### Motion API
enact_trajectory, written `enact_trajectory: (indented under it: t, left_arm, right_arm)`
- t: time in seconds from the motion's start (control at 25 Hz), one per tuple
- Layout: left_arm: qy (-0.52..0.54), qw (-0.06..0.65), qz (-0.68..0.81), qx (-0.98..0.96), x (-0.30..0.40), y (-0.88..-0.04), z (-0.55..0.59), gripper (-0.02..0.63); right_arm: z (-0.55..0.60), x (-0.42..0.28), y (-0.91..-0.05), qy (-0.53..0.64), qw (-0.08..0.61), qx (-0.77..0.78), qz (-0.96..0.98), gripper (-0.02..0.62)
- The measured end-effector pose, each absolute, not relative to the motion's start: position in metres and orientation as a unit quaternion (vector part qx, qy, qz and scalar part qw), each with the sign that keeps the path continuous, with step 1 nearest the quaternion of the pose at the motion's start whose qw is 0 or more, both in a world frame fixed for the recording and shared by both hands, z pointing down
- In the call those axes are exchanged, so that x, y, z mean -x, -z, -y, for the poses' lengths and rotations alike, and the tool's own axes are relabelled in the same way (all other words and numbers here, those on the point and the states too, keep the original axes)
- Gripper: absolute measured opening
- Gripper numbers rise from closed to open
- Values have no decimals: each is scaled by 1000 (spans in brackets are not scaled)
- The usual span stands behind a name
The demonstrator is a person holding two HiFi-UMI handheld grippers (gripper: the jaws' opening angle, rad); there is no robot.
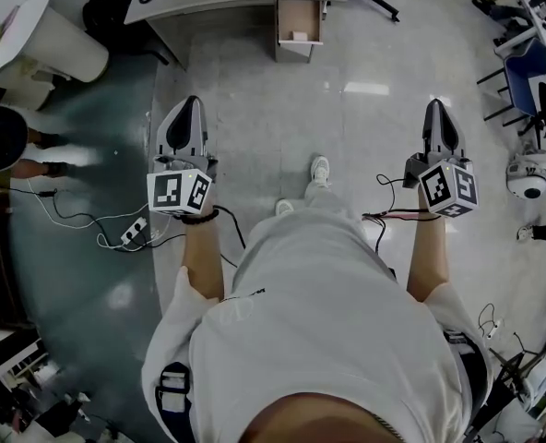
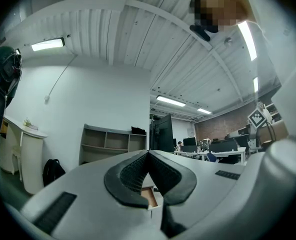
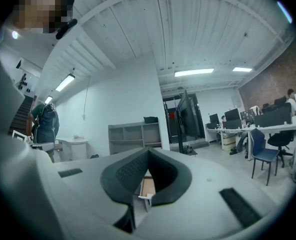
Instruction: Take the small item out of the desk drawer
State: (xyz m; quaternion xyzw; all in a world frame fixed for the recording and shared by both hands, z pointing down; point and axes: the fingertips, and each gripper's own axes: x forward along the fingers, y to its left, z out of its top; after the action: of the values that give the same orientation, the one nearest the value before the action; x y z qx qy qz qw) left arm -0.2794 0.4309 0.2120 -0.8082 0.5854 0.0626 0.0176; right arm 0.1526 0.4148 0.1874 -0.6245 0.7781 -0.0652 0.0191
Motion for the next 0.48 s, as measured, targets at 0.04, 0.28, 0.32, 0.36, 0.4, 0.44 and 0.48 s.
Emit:
enact_trajectory:
  t: [0.04, 0.28, 0.32, 0.36, 0.4, 0.44, 0.48]
  left_arm:
    - [-62, 20, -585, 808, 277, -211, -427, -2]
    - [-56, 15, -582, 811, 258, -215, -393, -2]
    - [-53, 16, -580, 813, 253, -215, -386, -2]
    - [-49, 17, -576, 816, 246, -215, -378, -2]
    - [-45, 20, -573, 818, 238, -214, -369, -2]
    - [-40, 22, -569, 821, 231, -214, -361, -2]
    - [-37, 22, -567, 823, 225, -214, -351, -2]
  right_arm:
    - [-410, -155, -188, 67, 21, 624, -778, -2]
    - [-377, -167, -199, 79, 27, 621, -779, -2]
    - [-369, -170, -202, 83, 27, 620, -780, -2]
    - [-359, -174, -204, 86, 27, 618, -781, -2]
    - [-349, -178, -206, 88, 27, 618, -781, -2]
    - [-339, -182, -207, 87, 27, 619, -780, -2]
    - [-328, -186, -207, 87, 27, 619, -780, -2]
